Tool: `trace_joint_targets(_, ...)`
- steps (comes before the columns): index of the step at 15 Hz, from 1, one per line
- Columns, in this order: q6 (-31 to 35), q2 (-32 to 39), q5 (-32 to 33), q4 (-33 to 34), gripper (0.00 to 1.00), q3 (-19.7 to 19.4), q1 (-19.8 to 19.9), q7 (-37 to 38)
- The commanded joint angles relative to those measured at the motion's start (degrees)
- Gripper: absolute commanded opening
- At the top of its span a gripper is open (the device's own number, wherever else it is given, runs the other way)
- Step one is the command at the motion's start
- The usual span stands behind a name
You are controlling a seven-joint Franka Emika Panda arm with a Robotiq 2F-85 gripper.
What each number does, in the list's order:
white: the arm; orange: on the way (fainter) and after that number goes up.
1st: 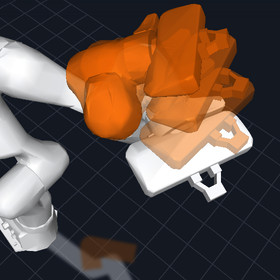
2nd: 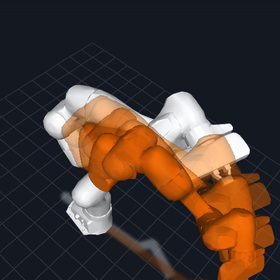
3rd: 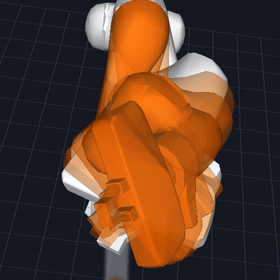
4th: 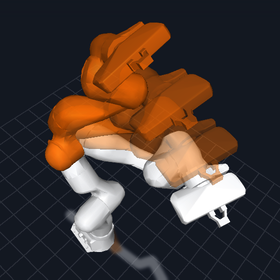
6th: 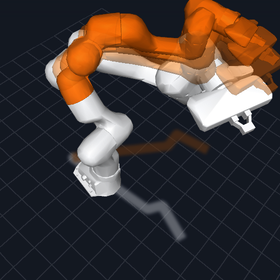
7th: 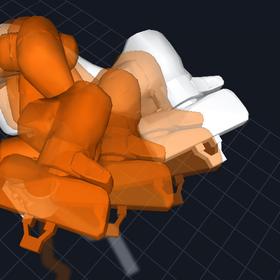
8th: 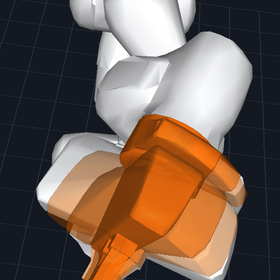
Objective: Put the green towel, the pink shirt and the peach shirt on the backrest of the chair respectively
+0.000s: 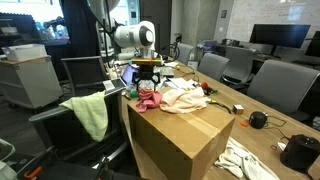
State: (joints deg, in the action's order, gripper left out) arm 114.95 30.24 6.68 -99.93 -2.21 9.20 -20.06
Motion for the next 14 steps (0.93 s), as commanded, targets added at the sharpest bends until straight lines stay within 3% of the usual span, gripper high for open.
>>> trace_joint_targets(1, -1.3, 0.5, -1.1, 1.5, 1.0, 0.5, 0.3, -1.0)
trace_joint_targets(6, -1.6, 1.1, -1.1, 1.6, 1.0, 0.4, 0.5, -1.2)
trace_joint_targets(7, -1.9, 1.5, -1.2, 1.9, 0.75, 0.4, 0.6, -1.2)
trace_joint_targets(9, -2.5, 2.4, -0.9, 2.1, 0.68, 0.0, 0.8, -0.7)
trace_joint_targets(14, -3.5, 3.8, -1.8, 1.9, 0.28, -0.3, 2.5, -1.1)
